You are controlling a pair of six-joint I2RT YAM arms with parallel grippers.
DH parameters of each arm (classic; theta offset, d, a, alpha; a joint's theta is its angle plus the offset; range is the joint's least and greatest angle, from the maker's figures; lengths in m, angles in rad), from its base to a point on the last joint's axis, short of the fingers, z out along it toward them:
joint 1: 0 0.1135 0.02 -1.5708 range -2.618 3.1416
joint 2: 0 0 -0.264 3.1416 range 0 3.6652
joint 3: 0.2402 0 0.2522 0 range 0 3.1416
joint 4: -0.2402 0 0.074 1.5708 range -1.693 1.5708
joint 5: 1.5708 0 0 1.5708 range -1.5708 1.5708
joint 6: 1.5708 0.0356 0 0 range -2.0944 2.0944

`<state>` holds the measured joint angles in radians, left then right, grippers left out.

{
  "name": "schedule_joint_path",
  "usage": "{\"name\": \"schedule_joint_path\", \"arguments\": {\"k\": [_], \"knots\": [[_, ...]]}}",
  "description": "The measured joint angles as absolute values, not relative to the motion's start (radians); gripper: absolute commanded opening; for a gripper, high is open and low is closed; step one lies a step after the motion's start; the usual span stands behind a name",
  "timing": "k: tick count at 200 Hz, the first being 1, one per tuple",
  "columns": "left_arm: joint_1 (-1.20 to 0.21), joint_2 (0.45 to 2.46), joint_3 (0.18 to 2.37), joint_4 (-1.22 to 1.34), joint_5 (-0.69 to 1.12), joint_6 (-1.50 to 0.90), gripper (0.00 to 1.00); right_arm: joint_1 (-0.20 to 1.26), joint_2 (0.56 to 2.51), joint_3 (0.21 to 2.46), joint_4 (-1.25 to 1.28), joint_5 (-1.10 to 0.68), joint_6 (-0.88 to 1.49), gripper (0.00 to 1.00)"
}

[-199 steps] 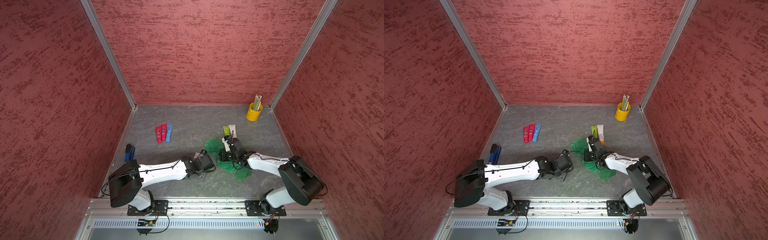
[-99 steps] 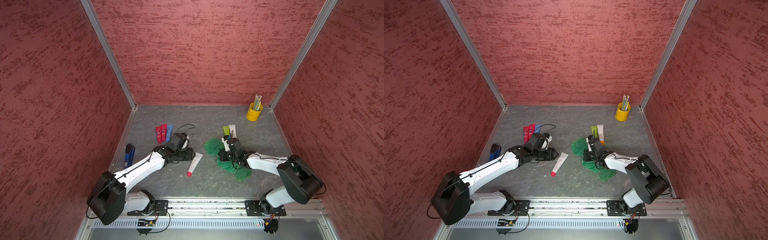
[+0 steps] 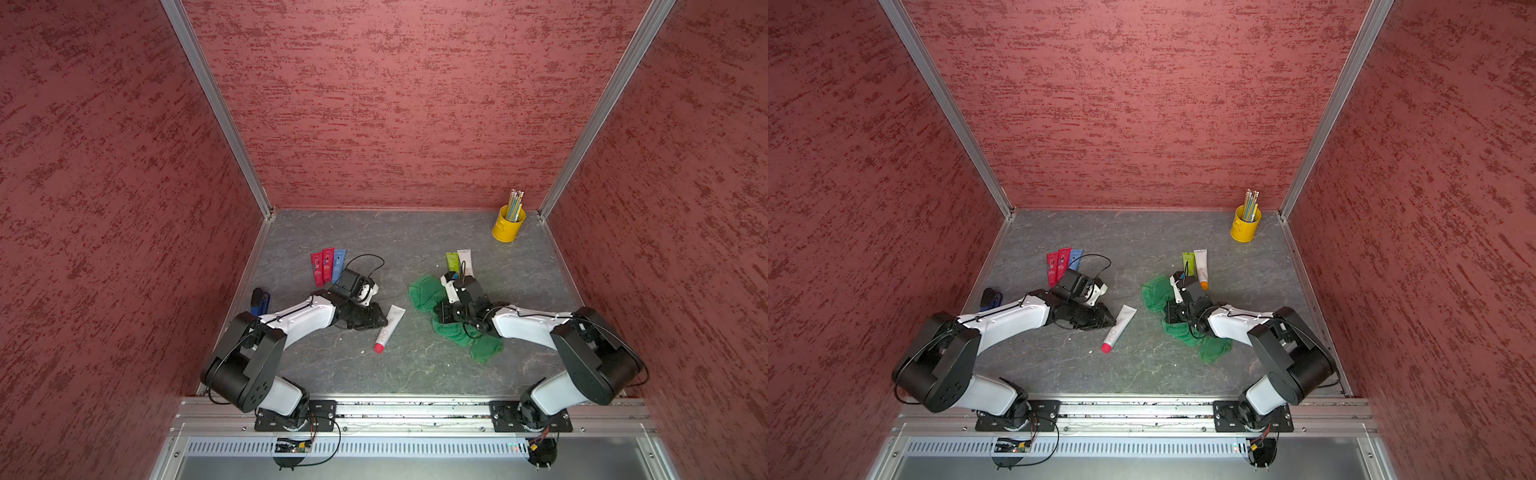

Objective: Wipe the surface of the toothpaste tube
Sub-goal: Adjust the toothpaste at the center of the board.

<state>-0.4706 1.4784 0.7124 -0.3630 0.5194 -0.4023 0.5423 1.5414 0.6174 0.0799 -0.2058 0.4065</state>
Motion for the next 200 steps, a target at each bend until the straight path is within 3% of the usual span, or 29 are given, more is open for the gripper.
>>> {"name": "schedule_joint_path", "arguments": {"k": [85, 121, 175, 200], "knots": [[-0.558, 1.505, 0.715, -0.377, 0.403, -0.395, 0.26, 0.542, 1.541, 0.617, 0.086, -0.228, 0.407, 0.0], [-0.656, 1.525, 0.777, -0.444, 0.291, -0.405, 0.24, 0.542, 1.541, 0.617, 0.086, -0.229, 0.407, 0.0], [-0.803, 1.575, 0.868, -0.532, 0.118, -0.451, 0.03, 0.542, 1.531, 0.612, 0.084, -0.232, 0.407, 0.0], [-0.822, 1.6, 0.877, -0.57, 0.071, -0.46, 0.01, 0.542, 1.522, 0.612, 0.084, -0.232, 0.407, 0.0]]}}
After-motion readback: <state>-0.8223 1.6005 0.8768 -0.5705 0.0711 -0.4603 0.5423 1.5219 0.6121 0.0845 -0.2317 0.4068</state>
